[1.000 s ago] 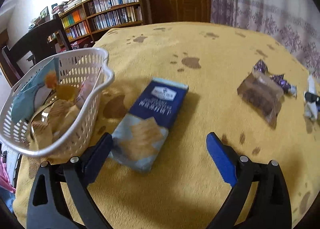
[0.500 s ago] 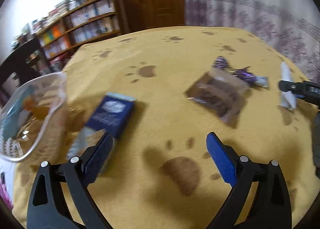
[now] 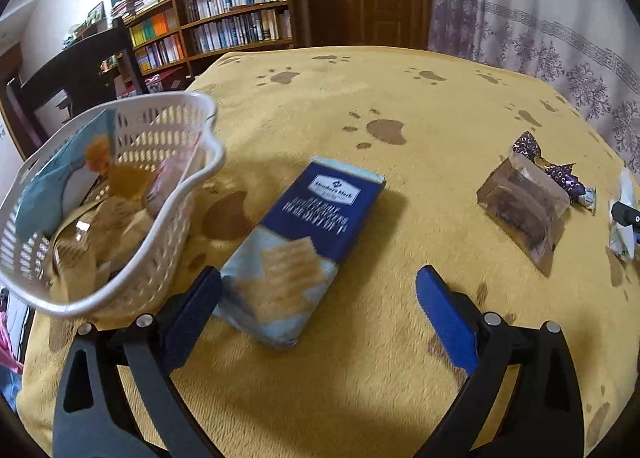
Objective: Organize snacks
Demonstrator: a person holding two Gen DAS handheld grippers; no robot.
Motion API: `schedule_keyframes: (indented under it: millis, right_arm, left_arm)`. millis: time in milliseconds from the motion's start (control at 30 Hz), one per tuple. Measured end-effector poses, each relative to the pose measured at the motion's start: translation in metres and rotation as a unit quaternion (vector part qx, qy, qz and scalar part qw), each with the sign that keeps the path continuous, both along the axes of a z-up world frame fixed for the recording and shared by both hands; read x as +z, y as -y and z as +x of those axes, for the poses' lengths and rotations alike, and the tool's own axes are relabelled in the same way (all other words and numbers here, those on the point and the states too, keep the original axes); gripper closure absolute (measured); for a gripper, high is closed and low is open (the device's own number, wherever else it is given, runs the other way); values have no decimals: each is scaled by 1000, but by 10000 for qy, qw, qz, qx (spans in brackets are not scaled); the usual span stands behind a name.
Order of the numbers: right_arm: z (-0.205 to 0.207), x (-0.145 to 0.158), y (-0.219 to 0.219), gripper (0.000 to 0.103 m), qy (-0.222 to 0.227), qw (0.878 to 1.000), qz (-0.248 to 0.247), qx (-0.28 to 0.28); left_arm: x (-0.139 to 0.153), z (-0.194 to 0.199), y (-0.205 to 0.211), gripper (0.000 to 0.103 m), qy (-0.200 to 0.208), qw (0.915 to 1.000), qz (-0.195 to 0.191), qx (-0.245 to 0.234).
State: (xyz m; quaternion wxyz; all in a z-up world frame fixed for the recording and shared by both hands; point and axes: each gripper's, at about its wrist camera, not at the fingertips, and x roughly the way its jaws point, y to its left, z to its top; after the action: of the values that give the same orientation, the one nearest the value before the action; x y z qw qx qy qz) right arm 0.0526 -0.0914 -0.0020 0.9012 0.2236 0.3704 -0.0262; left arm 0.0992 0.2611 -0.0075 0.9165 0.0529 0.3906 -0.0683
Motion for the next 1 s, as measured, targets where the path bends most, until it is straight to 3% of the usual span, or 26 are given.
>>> schedule_keyframes:
  millis: [200, 333, 533, 833, 933, 1000]
  right_arm:
    - [-1, 0, 1, 51, 0, 10000, -1, -3]
    - [0, 0, 1, 51, 1, 10000, 2, -2]
    - [-1, 0, 1, 51, 1, 10000, 0, -2]
    - [-1, 0, 1, 51, 2, 10000, 11, -1]
    - [0, 0, 1, 51, 3, 10000, 25, 2]
    - [0, 0, 1, 51, 4, 10000, 27, 2]
  left_arm:
    - [5, -7, 13, 4, -44, 9970, -457, -629]
    - [8, -18, 33, 4, -289, 9844, -981, -1432]
    - [27, -23, 40, 4, 335, 9895, -264, -1384]
    - [29, 46, 35, 5, 29, 9895, -67, -1440]
    - [20, 58, 37, 18, -83, 9882, 146, -1525]
    - [16, 63, 39, 20, -114, 9872, 320, -1559]
